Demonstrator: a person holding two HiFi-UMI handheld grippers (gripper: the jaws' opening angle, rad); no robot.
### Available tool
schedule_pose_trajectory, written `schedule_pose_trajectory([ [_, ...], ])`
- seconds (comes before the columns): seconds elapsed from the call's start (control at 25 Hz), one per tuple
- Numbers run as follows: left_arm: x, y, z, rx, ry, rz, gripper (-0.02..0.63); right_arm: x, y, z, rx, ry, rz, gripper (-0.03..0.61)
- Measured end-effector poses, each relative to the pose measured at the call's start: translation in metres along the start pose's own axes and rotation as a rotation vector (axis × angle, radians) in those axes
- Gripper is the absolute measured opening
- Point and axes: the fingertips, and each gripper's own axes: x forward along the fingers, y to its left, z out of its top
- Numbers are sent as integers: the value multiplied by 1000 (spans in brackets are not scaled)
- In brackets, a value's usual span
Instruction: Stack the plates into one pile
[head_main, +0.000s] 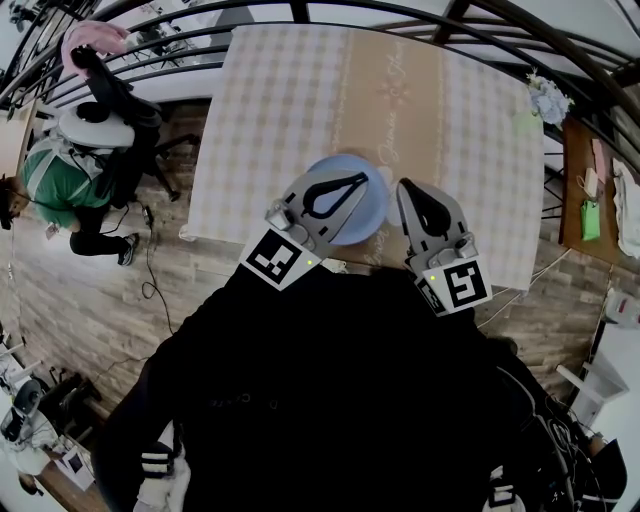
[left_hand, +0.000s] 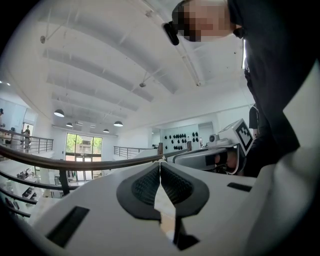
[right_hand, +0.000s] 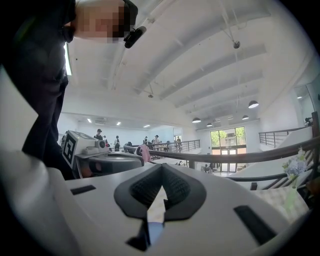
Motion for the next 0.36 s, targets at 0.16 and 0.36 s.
schedule_pose_trajectory([
  [0.16,1,-3,0,11,-1,-11,21,1,-1,0,4,6,1,6],
  [0.36,2,-6,0,9,4,-31,21,1,0,0,12,11,1,6],
])
